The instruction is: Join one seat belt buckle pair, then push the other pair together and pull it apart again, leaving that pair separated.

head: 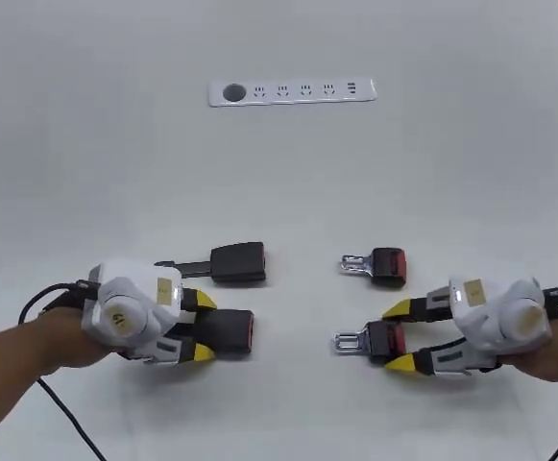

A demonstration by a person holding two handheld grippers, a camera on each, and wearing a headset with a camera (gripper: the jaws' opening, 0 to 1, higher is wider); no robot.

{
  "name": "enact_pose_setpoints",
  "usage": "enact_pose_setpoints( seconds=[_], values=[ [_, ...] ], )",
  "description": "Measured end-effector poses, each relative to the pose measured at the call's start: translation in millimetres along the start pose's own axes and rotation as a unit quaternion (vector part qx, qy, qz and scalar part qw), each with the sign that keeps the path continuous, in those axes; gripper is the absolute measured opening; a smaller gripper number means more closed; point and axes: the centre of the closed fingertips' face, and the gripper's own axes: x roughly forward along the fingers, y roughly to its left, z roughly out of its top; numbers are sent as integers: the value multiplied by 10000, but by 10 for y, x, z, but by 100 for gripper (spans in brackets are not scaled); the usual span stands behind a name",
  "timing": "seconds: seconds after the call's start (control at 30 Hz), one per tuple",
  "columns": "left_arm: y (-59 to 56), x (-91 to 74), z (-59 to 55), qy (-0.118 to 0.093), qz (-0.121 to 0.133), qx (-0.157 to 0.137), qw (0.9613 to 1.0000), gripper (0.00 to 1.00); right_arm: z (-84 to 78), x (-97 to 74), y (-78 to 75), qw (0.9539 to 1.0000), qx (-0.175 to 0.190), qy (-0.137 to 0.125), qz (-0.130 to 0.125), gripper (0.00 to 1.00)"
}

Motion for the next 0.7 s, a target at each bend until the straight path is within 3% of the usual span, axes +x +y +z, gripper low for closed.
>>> enact_pose_setpoints(
  seconds=[0.7],
  values=[
    [4, 8, -13, 187, -30, -48, 9998, 35, 38, 17, -1, 9994, 161, -215, -200, 37]
  ],
)
